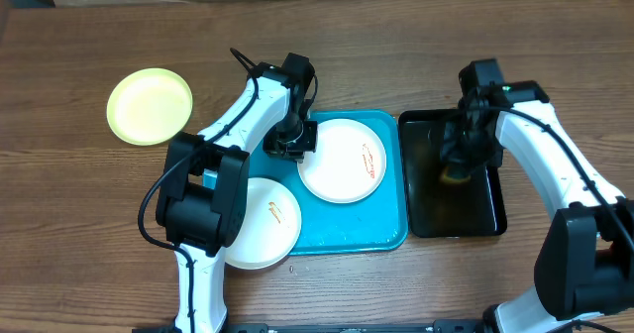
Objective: Clean dirty plates on tray and stack at the side
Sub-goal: 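Scrub the white plate with the sponge while the left gripper holds it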
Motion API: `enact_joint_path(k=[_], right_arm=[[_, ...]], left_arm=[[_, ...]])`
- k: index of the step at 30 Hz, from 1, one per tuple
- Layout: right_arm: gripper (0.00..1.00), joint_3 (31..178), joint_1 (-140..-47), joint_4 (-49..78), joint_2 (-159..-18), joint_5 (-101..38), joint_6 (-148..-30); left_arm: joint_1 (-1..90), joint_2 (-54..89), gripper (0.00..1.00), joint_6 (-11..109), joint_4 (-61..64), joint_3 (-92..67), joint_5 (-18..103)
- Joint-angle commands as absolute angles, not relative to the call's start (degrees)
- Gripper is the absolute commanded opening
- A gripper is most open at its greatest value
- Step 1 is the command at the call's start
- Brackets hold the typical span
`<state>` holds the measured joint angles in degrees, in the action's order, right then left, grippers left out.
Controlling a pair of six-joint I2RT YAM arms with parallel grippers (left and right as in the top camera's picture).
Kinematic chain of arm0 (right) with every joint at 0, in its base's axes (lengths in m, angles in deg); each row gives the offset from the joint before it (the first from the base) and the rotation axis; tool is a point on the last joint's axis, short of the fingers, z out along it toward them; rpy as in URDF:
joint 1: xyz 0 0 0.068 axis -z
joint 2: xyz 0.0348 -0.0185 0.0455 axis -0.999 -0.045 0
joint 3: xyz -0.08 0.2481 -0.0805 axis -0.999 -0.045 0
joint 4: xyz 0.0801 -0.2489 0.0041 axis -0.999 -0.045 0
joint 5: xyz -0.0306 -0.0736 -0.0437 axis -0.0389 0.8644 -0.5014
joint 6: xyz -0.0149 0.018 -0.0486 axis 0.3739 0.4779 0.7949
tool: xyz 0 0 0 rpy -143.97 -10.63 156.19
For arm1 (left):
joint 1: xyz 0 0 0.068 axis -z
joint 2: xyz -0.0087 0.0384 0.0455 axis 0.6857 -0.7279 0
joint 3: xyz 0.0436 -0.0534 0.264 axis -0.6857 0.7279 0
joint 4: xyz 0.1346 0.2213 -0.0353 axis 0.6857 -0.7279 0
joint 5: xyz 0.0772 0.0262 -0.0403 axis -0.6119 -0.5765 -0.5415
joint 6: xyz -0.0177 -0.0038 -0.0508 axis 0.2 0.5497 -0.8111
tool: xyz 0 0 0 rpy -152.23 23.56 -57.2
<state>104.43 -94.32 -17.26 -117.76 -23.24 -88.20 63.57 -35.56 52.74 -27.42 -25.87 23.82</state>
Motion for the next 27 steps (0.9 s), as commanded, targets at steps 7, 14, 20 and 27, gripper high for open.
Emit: enact_joint_path(k=[7, 14, 20, 27], right_arm=[[0.04, 108.8, -95.6, -17.8, -117.6, -27.5, -85.2], [0.04, 109.9, -101.5, -13.2, -117.6, -30.0, -85.6], [0.04, 109.9, -109.6, -4.3, -117.7, -26.8, -88.7], [0.04, 109.7, -117.4, -1.0, -121.1, -15.4, -90.4]], left_arm=[[64.2, -35.4, 0.04, 52.8, -27.2, -25.6, 23.8], [64.4, -35.4, 0.04, 52.8, -27.1, -25.6, 23.8], [64.4, -35.4, 0.04, 52.8, -27.0, -25.6, 23.8], [64.4, -35.4, 0.05, 52.8, -27.1, -25.6, 23.8]])
